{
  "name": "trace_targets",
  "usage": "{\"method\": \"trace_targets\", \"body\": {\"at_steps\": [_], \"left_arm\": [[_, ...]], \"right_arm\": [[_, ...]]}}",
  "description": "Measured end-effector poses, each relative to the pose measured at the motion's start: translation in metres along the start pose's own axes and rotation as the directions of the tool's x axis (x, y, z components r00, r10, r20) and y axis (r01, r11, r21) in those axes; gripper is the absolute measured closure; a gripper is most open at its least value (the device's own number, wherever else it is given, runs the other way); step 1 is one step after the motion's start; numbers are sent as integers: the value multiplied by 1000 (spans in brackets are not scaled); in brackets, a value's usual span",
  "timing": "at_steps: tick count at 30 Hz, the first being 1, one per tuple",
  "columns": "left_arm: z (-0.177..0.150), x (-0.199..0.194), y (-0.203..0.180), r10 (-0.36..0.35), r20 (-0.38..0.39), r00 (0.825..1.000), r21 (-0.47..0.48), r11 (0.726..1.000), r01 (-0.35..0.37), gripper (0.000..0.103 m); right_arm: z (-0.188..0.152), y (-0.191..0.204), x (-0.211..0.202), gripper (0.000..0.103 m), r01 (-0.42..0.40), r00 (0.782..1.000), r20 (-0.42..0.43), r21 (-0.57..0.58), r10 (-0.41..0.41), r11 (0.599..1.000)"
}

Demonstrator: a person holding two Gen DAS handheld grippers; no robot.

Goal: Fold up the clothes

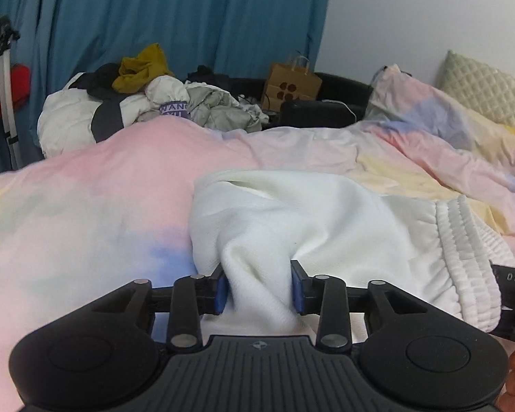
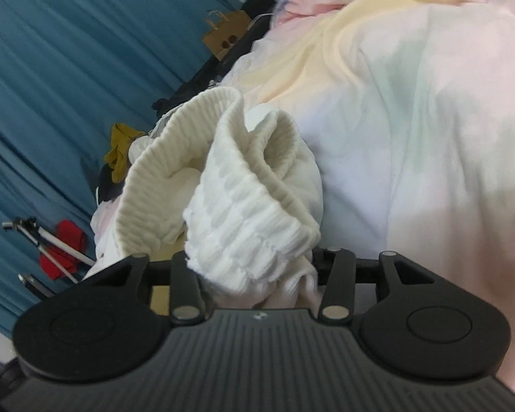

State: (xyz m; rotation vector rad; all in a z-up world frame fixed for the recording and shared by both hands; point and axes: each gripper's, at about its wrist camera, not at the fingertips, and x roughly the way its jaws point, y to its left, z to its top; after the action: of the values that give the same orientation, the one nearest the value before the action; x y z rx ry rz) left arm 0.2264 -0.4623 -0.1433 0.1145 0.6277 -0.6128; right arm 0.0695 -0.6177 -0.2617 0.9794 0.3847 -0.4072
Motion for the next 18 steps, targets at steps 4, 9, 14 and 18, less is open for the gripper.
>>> {"method": "trace_targets", "body": {"at_steps": [4,9,14,18], "left_arm": [[5,-42,3,-2,-10,1000,-12,1000,2,56],[4,-132,-6,-7,55,998,25,1000,6,43],[-1,-209,-19,-11,119,993,46,999,6,28],[-14,-271,-25,-13,174,985,73,997,1,13]], "right_arm": [[8,2,-26,50,44,999,5,69,-44,997],[3,22,-88,50,126,989,88,-47,-122,991],[-8,66,-160,50,156,975,192,-253,-108,955],[-21,98,-191,42,142,976,211,-409,-58,901]]}}
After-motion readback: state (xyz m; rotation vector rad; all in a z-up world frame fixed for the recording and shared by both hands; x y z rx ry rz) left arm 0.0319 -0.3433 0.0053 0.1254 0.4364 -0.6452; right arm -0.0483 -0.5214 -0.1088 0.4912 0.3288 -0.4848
